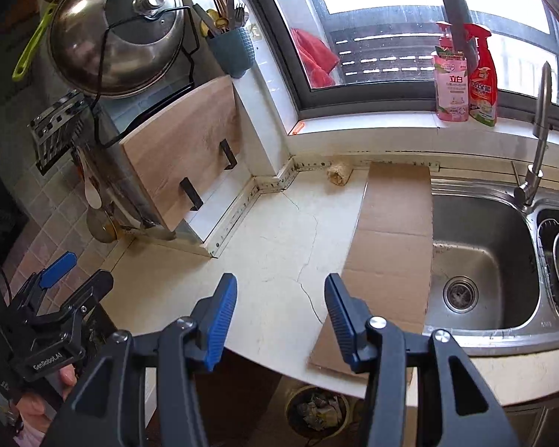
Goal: Collect trash
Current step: 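Reach the right tool to the beige loofah in the counter corner and close on it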
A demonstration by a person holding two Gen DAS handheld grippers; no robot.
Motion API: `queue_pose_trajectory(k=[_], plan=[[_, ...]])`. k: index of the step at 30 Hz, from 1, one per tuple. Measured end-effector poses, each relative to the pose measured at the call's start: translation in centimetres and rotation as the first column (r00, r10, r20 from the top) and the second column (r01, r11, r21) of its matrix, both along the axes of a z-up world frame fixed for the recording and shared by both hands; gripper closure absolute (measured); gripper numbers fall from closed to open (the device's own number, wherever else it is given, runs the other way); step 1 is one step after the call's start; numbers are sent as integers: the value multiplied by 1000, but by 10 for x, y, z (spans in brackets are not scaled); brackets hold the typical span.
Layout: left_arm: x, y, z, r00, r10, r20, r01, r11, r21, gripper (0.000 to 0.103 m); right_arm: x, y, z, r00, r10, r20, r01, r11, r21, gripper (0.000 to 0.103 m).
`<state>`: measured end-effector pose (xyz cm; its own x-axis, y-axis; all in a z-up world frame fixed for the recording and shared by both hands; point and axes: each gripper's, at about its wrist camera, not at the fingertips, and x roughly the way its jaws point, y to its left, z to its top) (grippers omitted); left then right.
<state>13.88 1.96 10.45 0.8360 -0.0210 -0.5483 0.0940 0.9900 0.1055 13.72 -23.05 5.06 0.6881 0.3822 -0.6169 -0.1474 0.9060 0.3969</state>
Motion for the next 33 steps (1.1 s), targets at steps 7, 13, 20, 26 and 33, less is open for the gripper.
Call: queue_pose_trajectory(k=[7,13,20,26,33], plan=[[103,-33,21,998,62,-19,-61,998,30,1,107,-31,19,997,59,-42,-59,998,-10,49],[190,-58,19,992,127,-24,-124,989,79,1,198,-55,22,996,76,-48,-77,997,-14,44],[291,-68,-26,977,199,-78,-188,974,126,1,299,-57,-17,990,86,-115,-86,996,11,44],[359,-63,-82,960,257,-108,-243,962,124,1,379,-42,-85,973,94,-209,-89,995,33,44],[399,-46,-136,938,312,-152,-305,950,72,1,441,-25,-160,960,68,-273,-54,997,61,44]])
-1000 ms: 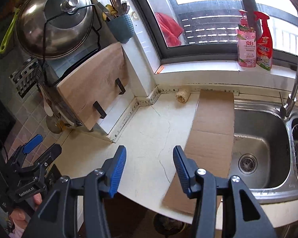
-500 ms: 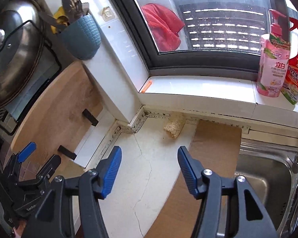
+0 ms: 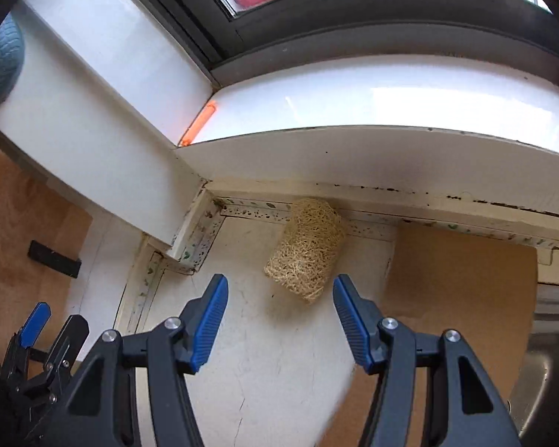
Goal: Collect trash
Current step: 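Reach the right tool to the beige loofah in the counter corner and close on it, then lift the loofah with the right tool and carry it down over the floor bin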
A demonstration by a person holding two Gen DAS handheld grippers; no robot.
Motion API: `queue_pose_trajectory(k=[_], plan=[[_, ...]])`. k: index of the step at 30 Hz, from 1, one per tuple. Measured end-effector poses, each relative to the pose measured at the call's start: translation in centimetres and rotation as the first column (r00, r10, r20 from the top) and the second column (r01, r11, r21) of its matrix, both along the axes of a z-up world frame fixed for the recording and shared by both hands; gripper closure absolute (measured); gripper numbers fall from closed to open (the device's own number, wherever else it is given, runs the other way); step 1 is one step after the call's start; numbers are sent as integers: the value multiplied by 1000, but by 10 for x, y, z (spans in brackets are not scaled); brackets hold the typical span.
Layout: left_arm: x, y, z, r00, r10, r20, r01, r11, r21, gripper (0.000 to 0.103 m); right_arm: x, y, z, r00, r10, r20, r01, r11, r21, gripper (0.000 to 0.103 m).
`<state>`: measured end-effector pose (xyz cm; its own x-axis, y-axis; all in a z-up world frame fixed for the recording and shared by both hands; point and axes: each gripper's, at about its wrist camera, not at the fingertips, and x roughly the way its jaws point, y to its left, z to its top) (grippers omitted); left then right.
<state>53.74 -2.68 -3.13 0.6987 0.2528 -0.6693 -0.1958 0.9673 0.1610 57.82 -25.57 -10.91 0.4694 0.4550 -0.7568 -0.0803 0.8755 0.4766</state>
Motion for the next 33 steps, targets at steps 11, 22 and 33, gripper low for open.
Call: queue_pose_trajectory(k=[11,22,33], plan=[[29,16,-43,996,91,-27,-92,995,-36,1,38,19,-64,998,-1,-58,1,1000,-4,44],[21,26,-50,995,100,-25,-101,993,-67,1,33,30,-66,1000,11,5,-11,1000,9,65],[-28,28,-20,996,70,-46,-73,995,-63,1,-32,33,-21,998,43,48,-44,999,27,67]])
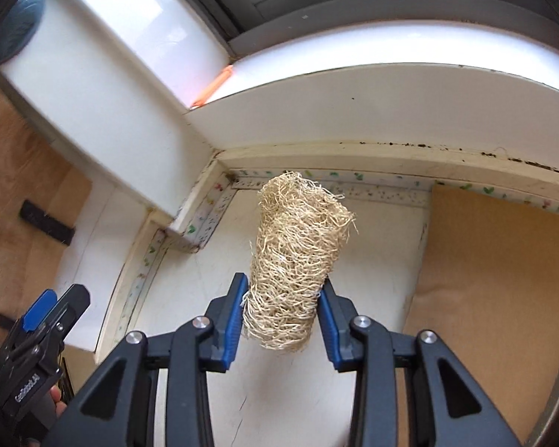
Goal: Collect trash
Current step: 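Lift the loofah with the right tool and carry it down over the floor bin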
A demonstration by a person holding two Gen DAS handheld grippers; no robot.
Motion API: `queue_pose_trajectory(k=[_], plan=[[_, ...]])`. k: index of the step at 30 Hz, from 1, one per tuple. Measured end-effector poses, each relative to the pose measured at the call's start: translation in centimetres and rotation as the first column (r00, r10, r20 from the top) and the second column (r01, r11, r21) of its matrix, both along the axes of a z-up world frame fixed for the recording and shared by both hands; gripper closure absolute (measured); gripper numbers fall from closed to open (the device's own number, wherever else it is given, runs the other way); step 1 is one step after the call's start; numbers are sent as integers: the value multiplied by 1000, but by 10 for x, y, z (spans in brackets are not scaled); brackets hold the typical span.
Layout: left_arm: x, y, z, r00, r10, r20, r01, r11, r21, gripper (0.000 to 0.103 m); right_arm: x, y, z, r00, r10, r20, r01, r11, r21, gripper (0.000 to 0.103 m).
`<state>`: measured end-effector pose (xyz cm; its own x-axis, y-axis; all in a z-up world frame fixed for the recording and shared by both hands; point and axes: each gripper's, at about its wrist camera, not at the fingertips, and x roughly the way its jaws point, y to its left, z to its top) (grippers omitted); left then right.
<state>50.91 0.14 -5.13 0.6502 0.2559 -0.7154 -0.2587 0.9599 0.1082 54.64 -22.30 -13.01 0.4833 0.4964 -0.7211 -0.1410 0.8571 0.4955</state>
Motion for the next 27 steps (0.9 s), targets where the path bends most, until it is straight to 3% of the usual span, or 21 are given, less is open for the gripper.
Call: queue_pose_trajectory(k=[9,14,21,27], plan=[[-78,2,40,996,-85,0,85,996,-20,1,-89,11,54,999,6,42,-6,1000,-3,67],[-142,8,64,987,-160,10,161,986,-50,1,-162,20,90,997,3,77,-3,1000,-2,67],[-235,23,99,971,-235,39,236,971,-26,1,-273,38,140,988,-21,152,22,1000,-10,67],[-312,39,116,954,-294,62,297,953,-56,1,-360,53,160,980,-58,188,61,998,-13,67]])
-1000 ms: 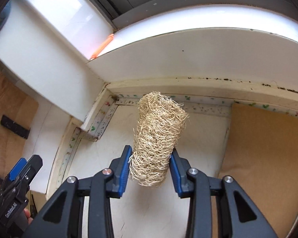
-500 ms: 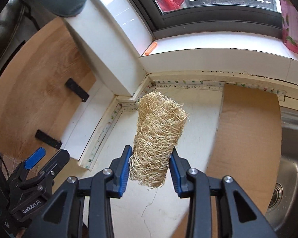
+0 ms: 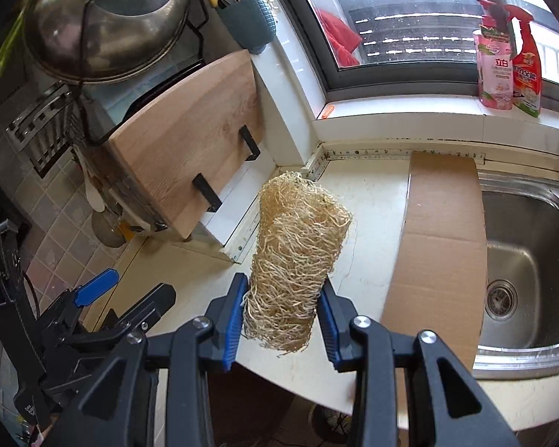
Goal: Collect trash
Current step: 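Lift the loofah with the right tool and carry it down over the floor bin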
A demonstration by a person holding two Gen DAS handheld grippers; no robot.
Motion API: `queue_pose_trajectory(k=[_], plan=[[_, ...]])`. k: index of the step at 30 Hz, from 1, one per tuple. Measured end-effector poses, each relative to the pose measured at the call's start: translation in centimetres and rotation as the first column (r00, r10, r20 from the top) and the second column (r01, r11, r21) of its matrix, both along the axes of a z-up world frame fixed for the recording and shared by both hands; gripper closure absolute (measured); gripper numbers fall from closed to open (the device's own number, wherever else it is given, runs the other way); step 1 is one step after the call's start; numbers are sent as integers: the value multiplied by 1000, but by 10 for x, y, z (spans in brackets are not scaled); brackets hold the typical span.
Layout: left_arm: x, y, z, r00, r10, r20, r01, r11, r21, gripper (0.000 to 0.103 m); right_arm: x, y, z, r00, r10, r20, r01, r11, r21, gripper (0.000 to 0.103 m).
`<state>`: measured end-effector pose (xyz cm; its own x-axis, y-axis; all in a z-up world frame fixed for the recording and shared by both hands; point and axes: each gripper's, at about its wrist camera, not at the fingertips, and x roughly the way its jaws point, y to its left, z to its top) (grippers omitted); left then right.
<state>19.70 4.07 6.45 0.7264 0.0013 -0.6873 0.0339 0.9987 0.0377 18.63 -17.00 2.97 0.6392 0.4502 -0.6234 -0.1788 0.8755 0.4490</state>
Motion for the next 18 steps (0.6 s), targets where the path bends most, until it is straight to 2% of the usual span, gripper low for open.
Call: queue_pose_trajectory(k=[4,9,14,18], plan=[[-53,11,0,999,-39,4,39,999,-27,1,-57,12,-1,1000,2,3,-2,1000,-12,67],[-106,25,-12,997,-67,-34,63,994,-87,1,-119,26,-17,999,17,-37,-18,999,-28,67],[-138,34,-39,992,-70,-103,59,993,-104,1,-159,36,-38,996,34,-82,-38,998,-47,66],[-157,40,-70,989,-50,-137,38,995,-87,1,-177,39,-60,991,43,-123,-49,998,-43,66]])
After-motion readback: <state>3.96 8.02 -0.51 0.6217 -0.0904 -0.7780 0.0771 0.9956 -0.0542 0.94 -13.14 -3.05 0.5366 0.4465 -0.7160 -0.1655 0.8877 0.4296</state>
